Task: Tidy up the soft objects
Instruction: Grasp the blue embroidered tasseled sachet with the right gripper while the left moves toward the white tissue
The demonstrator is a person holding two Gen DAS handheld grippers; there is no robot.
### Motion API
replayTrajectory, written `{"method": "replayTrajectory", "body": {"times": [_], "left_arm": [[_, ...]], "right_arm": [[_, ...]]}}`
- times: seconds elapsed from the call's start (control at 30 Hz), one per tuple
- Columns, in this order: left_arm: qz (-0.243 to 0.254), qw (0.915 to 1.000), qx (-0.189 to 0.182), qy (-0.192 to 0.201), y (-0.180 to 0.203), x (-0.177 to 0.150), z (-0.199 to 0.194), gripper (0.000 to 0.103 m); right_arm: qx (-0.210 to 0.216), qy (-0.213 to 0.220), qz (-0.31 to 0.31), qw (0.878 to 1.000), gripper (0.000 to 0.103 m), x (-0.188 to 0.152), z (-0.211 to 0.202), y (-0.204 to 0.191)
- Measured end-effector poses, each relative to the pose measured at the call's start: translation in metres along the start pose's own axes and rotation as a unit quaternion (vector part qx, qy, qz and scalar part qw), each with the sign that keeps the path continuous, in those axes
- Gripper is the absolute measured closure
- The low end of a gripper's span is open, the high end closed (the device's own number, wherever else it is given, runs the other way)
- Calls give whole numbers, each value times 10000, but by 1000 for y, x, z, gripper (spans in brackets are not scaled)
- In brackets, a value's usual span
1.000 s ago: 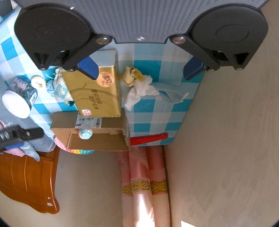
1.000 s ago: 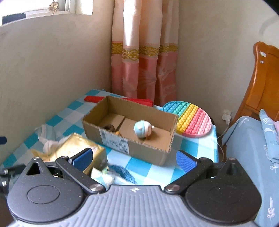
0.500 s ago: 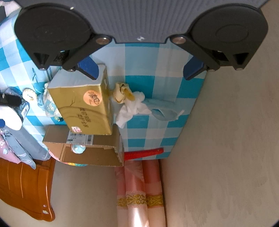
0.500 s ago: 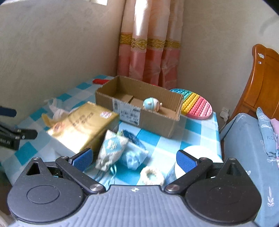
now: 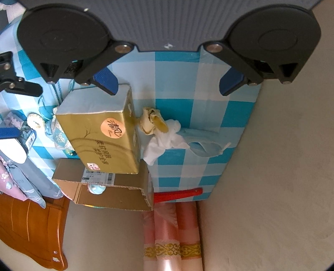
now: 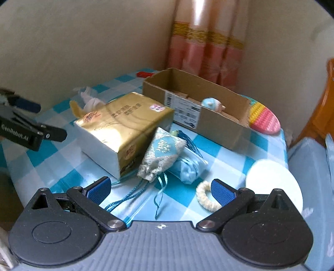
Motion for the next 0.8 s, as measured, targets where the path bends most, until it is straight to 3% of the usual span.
{"method": "replayTrajectory", "body": {"times": [0.4, 0.63, 0.8], "left_arm": [[-139, 9997, 80, -180, -5, -3, 13, 1], [-149, 9996, 73, -237, -5, -2, 15, 1], [-151, 9995, 77, -262, -4, -3, 15, 1]], "right_arm": [[574, -110, -1428, 9880, 0, 12, 43, -9], [1003, -132, -2190, 9705, 0, 18, 56, -16], [1309, -401, -2518, 9580, 0, 18, 62, -21]]}}
Point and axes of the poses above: each gripper's, at about its wrist camera, not at the fingertips, and z roughly the way its jaws point, y to its right, x to its top, the point moved 3 cm from there along z, roughly the way its jaws point, and after that the axes turned 10 degrees about y, right-handed, at the moved point
